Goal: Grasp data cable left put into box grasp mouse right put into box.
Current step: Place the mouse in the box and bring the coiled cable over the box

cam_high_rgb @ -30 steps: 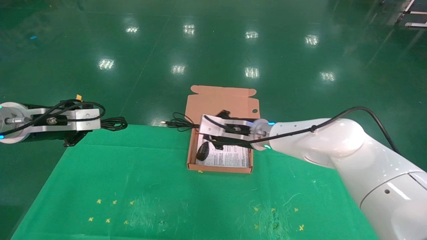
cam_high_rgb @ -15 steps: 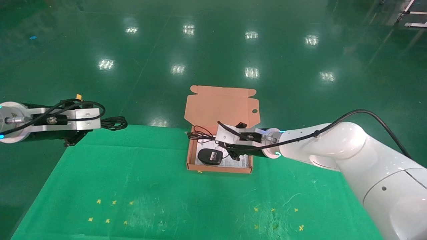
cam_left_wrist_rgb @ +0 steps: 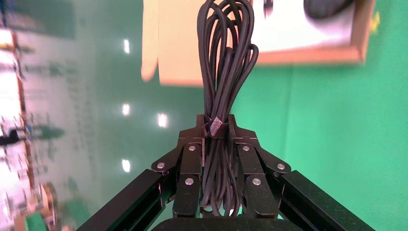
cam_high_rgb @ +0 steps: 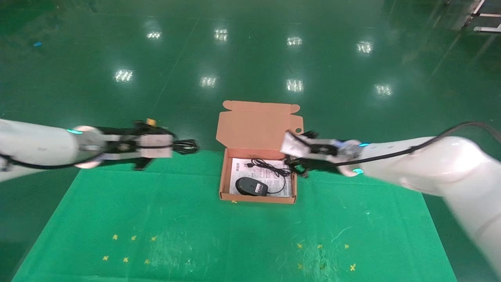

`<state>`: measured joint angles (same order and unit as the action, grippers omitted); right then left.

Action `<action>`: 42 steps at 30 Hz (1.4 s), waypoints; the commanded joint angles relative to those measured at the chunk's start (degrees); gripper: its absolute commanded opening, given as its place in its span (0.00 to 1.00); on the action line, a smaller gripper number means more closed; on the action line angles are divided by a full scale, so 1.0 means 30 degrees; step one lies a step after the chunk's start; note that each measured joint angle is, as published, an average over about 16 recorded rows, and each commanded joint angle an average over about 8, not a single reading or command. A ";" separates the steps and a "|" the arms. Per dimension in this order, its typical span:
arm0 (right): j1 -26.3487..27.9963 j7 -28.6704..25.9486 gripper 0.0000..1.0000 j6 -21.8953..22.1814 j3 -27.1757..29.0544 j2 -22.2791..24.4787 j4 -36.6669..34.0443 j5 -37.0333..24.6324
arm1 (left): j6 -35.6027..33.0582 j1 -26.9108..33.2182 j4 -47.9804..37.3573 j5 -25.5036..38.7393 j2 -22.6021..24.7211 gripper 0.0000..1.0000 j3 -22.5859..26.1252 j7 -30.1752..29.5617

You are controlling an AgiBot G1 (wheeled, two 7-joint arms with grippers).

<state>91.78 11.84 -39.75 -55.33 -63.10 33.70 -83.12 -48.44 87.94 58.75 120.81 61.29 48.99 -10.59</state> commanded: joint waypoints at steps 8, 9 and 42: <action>-0.0047 -0.1530 1.00 -0.0102 0.0042 0.3905 0.4085 -0.0612 | 0.3246 0.0032 -0.5847 -0.2487 0.4201 0.00 0.0090 0.4923; -0.0095 -0.1806 1.00 -0.0102 0.0019 0.4294 0.4566 -0.0715 | 0.3463 0.0068 -0.6427 -0.2800 0.4576 0.00 0.0091 0.5460; -0.0385 -0.5704 1.00 -0.0035 -0.0446 0.8103 1.0052 -0.2748 | 0.4356 -0.0116 -0.8195 -0.9995 0.5475 1.00 0.3031 1.0568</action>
<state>91.11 -5.15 -39.38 -56.43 -39.22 63.78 -91.47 -35.03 87.89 34.40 90.79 77.62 58.24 20.66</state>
